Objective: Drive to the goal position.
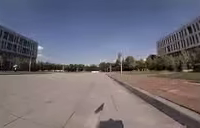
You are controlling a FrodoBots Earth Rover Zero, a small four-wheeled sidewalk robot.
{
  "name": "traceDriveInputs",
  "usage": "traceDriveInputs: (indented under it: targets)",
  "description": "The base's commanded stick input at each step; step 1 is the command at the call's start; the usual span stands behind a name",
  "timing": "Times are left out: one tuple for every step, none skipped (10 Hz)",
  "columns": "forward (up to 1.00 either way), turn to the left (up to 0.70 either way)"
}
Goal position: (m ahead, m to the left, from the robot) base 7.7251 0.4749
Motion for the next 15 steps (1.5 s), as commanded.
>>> traceDriveInputs:
  targets:
    - [0.7,0.0]
    - [0.7,0.0]
    - [0.7,0.0]
    - [0.7,0.0]
    - [0.7,0.0]
    - [0.7,0.0]
    - [0.7,0.0]
    - [0.7,0.0]
    - [0.7,0.0]
    - [0.7,0.0]
    - [0.7,0.0]
    - [0.7,0.0]
    - [0.7,0.0]
    - [0.7,0.0]
    - [0.7,0.0]
